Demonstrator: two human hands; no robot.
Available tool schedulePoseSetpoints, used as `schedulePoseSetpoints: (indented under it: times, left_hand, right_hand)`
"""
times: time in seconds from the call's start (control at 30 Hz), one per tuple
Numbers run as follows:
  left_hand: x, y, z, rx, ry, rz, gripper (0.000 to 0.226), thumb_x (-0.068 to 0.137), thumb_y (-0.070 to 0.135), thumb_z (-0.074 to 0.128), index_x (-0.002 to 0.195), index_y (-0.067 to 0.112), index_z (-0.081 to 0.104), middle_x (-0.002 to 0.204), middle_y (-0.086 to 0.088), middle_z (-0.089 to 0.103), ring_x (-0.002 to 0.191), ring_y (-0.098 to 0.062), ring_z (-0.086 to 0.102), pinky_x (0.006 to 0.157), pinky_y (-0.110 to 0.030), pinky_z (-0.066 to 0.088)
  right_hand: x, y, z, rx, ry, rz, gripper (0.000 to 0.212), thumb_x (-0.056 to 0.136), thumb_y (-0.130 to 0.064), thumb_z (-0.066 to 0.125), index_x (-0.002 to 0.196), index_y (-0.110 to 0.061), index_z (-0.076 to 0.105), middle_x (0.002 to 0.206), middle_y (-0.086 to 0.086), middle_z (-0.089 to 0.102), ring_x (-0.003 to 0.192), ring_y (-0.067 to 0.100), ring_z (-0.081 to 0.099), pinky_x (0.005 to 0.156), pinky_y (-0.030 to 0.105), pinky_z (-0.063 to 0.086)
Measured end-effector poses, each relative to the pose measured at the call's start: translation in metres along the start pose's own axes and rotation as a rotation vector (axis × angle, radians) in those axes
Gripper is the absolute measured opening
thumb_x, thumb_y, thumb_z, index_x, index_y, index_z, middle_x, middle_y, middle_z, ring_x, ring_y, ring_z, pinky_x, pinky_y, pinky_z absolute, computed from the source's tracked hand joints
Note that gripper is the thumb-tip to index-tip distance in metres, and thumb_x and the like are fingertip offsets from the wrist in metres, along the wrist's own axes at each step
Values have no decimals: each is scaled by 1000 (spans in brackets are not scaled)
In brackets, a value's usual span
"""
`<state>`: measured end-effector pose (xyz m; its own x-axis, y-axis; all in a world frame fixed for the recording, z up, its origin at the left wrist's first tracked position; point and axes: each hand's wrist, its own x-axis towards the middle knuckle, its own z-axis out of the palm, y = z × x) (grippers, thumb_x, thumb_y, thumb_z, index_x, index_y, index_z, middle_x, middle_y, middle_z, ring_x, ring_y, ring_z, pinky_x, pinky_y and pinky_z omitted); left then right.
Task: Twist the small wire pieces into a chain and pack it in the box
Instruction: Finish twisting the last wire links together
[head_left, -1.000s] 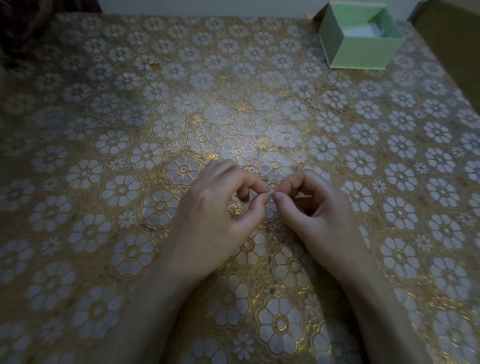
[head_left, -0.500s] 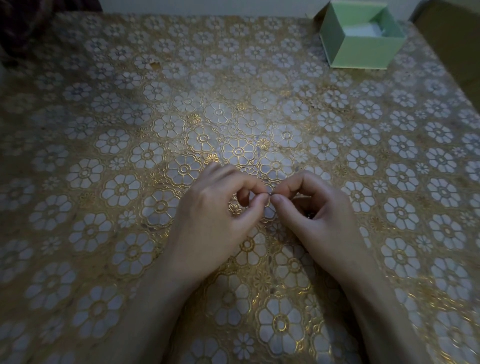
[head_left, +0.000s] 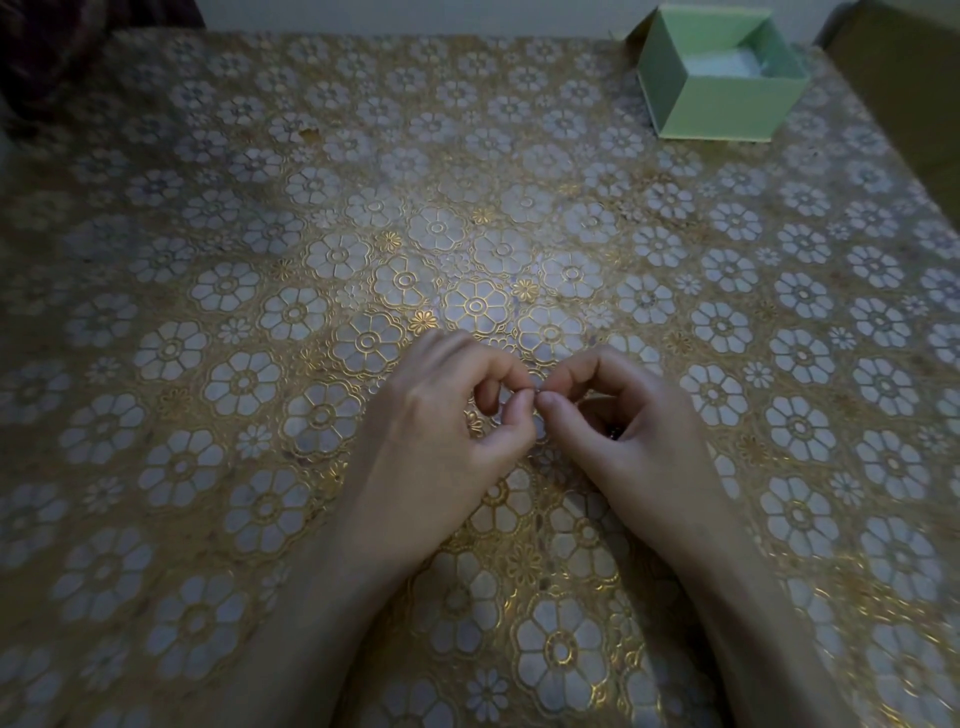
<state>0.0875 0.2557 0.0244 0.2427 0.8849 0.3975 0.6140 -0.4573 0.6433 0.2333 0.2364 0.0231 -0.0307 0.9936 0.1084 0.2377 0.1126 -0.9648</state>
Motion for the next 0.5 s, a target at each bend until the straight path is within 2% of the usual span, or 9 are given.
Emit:
schedulePoseSetpoints:
  times: [0.5]
  left_hand:
    - [1, -6, -2, 17, -51, 46, 10, 80, 23, 56, 75, 17, 61, 69, 10, 44, 74, -6, 39, 68, -12, 32]
  right_hand:
    - [-1, 1, 1, -47, 15, -1, 9, 75, -20, 62, 69, -23, 56, 54, -12, 49, 43, 1, 36, 46, 12, 26]
